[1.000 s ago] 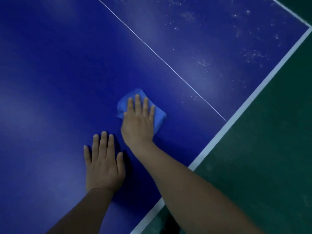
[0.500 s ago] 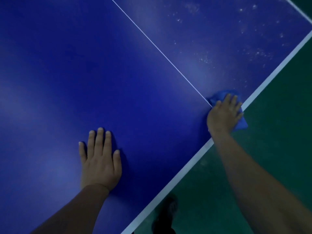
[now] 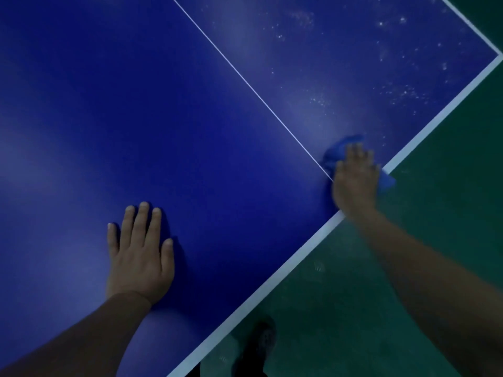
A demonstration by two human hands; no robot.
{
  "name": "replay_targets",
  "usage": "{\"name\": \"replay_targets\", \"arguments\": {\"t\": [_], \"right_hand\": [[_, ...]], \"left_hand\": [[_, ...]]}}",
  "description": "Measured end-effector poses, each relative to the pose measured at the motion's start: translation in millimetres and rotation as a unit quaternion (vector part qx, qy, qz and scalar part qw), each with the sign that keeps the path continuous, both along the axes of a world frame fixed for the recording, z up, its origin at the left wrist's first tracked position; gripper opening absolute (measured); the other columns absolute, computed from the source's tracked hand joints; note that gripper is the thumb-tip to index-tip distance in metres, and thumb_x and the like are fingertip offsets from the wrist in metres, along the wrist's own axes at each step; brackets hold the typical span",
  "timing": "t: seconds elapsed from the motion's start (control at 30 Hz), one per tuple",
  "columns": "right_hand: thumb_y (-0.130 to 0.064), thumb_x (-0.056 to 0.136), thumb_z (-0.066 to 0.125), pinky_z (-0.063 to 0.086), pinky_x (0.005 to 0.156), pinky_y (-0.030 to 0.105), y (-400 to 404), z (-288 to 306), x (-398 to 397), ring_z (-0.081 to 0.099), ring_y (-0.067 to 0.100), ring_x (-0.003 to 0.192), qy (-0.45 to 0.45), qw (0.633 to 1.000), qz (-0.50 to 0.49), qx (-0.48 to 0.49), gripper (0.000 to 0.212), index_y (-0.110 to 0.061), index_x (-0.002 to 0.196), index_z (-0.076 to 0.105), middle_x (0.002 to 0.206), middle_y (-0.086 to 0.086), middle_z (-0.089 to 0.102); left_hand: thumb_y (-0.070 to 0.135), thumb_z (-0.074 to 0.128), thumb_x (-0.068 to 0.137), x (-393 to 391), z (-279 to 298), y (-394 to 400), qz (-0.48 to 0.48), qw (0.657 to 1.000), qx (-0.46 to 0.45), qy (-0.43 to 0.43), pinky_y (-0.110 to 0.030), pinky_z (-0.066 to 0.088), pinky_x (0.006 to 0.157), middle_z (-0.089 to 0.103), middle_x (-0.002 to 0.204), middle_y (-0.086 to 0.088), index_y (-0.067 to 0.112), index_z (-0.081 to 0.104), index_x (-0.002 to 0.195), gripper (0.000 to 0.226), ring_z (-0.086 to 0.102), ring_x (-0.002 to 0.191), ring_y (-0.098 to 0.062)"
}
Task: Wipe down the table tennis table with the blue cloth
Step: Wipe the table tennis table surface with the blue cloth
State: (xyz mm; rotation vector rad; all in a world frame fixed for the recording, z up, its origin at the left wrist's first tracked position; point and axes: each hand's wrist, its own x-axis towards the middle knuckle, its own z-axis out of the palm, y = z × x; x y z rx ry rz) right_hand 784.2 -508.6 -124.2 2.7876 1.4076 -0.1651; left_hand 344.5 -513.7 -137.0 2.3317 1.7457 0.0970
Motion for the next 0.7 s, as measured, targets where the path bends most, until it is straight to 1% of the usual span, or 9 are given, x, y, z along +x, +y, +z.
{"name": "replay_targets", "arguments": {"t": [0.07,0.13,0.23,0.3,0.4,0.5,0.57,0.63,0.7], "right_hand": [[-0.031,0.108,0.026,0.009,0.122,0.055,6,9,18,0.01,0.032,0.153,0.033,0.996,-0.087,0.01,0.055,-0.013,0.159,0.02,0.167,0.009,0.015],[-0.033,0.108,0.025,0.008,0.123,0.055,15,8,-7,0.011,0.033,0.153,0.04,0.996,-0.077,0.03,0.055,-0.013,0.159,0.021,0.167,0.009,0.015],[-0.03,0.103,0.024,0.025,0.117,0.058,11,2,-99,0.029,0.038,0.146,0.022,0.994,0.097,0.046,0.054,-0.011,0.151,0.038,0.16,0.013,0.033],[-0.033,0.101,0.026,0.025,0.117,0.057,-15,3,-154,0.032,0.036,0.146,0.046,0.961,0.27,0.028,0.054,-0.014,0.148,0.046,0.158,0.009,0.039],[-0.034,0.1,0.032,0.025,0.118,0.056,-27,0,-134,0.033,0.033,0.146,0.066,0.91,0.409,0.012,0.052,-0.018,0.147,0.048,0.157,0.004,0.041],[-0.029,0.1,0.031,0.03,0.113,0.062,7,-4,-53,0.037,0.041,0.142,0.023,0.96,0.276,0.032,0.053,-0.011,0.148,0.046,0.155,0.012,0.042],[-0.031,0.106,0.027,0.019,0.12,0.057,31,4,-3,0.023,0.036,0.15,0.03,0.991,0.129,0.015,0.052,-0.013,0.155,0.032,0.164,0.009,0.027],[-0.037,0.108,0.021,0.008,0.123,0.054,46,12,10,0.009,0.03,0.154,0.05,0.998,0.021,0.026,0.055,-0.017,0.16,0.019,0.168,0.004,0.014],[-0.038,0.108,0.019,0.008,0.123,0.054,47,13,-15,0.008,0.031,0.154,0.066,0.997,-0.008,0.043,0.056,-0.017,0.16,0.017,0.168,0.004,0.013]], "left_hand": [[0.041,0.023,0.1,0,0,0,-0.002,1.0,-0.001,0.001,-0.052,0.0,0.124,0.026,0.164,-0.013,0.006,0.034,0.154,0.066,0.011,0.154,-0.029],[0.041,0.023,0.1,0,1,0,-0.003,1.0,0.001,0.006,-0.053,0.002,0.124,0.026,0.163,-0.012,0.006,0.034,0.154,0.065,0.012,0.154,-0.029],[0.041,0.022,0.101,0,1,-2,-0.003,1.0,0.002,0.013,-0.054,0.004,0.124,0.025,0.164,-0.011,0.007,0.034,0.155,0.065,0.012,0.154,-0.027],[0.041,0.022,0.101,-2,0,-1,-0.001,1.0,0.004,0.01,-0.054,0.005,0.124,0.025,0.164,-0.01,0.008,0.035,0.155,0.065,0.012,0.154,-0.027],[0.041,0.022,0.101,-2,0,-1,0.0,1.0,0.005,-0.002,-0.053,0.004,0.124,0.024,0.165,-0.01,0.008,0.034,0.155,0.064,0.011,0.155,-0.026],[0.04,0.023,0.101,-1,0,-1,-0.001,1.0,0.015,-0.009,-0.053,0.004,0.124,0.027,0.163,-0.011,0.006,0.035,0.154,0.064,0.013,0.154,-0.027],[0.039,0.024,0.101,0,0,-2,-0.001,1.0,0.018,-0.01,-0.054,0.005,0.124,0.029,0.163,-0.012,0.006,0.036,0.154,0.063,0.015,0.154,-0.028],[0.039,0.025,0.101,-1,-1,-2,-0.002,1.0,0.019,-0.009,-0.055,0.007,0.123,0.03,0.162,-0.012,0.007,0.036,0.154,0.063,0.015,0.154,-0.029],[0.039,0.025,0.101,-1,0,-2,-0.001,1.0,0.019,-0.01,-0.056,0.008,0.123,0.031,0.162,-0.012,0.007,0.037,0.153,0.063,0.017,0.153,-0.029]]}}
